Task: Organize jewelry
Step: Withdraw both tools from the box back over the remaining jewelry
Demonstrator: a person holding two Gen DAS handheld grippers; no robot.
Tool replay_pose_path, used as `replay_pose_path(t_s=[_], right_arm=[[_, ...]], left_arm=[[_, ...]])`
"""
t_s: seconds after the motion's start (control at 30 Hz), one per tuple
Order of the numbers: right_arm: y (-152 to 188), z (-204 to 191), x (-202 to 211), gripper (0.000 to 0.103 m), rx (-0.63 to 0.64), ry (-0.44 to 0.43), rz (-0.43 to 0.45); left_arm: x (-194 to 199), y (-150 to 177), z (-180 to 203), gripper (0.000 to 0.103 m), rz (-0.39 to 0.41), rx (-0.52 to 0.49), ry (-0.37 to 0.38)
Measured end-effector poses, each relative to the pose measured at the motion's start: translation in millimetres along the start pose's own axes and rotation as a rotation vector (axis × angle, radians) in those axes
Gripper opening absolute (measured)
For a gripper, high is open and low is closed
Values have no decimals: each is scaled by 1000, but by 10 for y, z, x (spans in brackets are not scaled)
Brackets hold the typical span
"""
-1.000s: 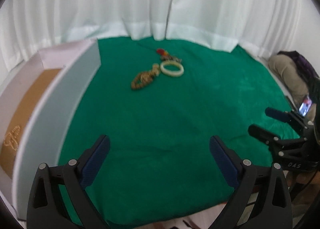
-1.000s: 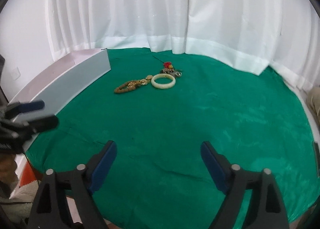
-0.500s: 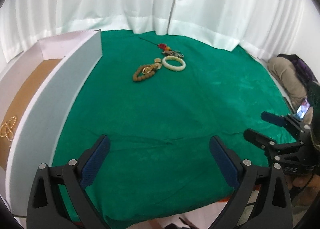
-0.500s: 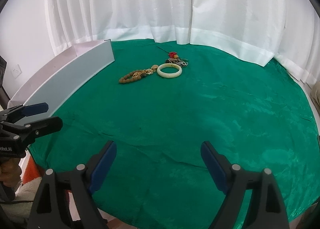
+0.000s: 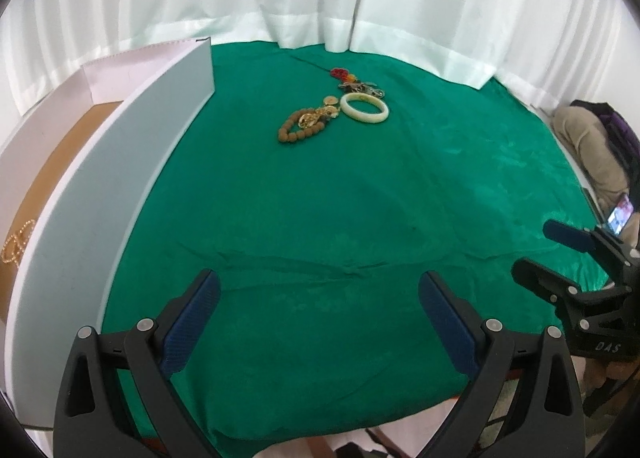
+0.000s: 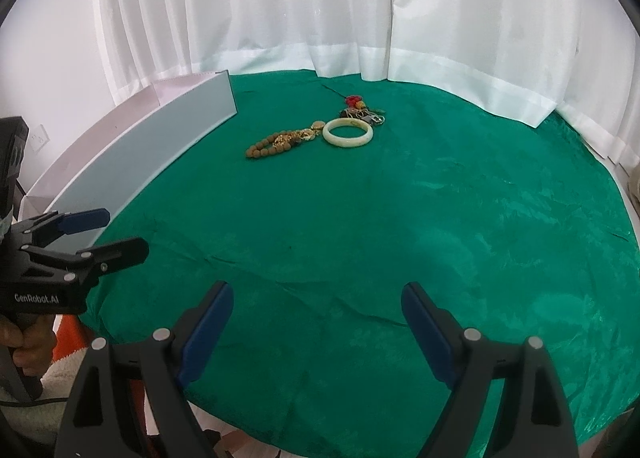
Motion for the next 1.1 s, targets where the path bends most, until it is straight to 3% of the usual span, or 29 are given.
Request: replay_pose_path(t_s=[0.17, 0.3, 0.43, 0.6, 0.8, 0.87, 0.97, 1.1], right_arm=[[43, 67, -35, 88, -10, 13, -22], [77, 143, -67, 88, -38, 20, -31], [100, 166, -164, 88, -58, 7, -52], [110, 154, -213, 88, -58, -11, -57], [136, 221, -289, 88, -82, -17, -69], [148, 248, -313, 88, -93, -21, -70], [154, 286, -328, 88, -100, -20, -76], [137, 344, -269, 88, -102, -4, -64]], left_arm=[[-52, -176, -53, 100, 16, 14, -15], [-74, -463, -216, 100, 59, 98, -31], [-229, -734, -318, 100, 28, 165, -3], [-553, -982, -162, 99, -25, 82, -10], [-1012, -1353, 293, 99, -75, -117, 19], [-1165, -1479, 403, 98, -83, -160, -6], [-1317, -1629, 488, 97, -76, -177, -44], [-1337, -1670, 479, 97, -85, -164, -12]])
Point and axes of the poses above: each gripper's, at about its wrist camera, not at the fingertips, and x roughly against the way its jaws point, z to its right, y to its underside, the point moved 2 cm from there along -x, roughly the way its jaws point, and after that the axes turned 15 degrees about x, right-handed, at the moved point
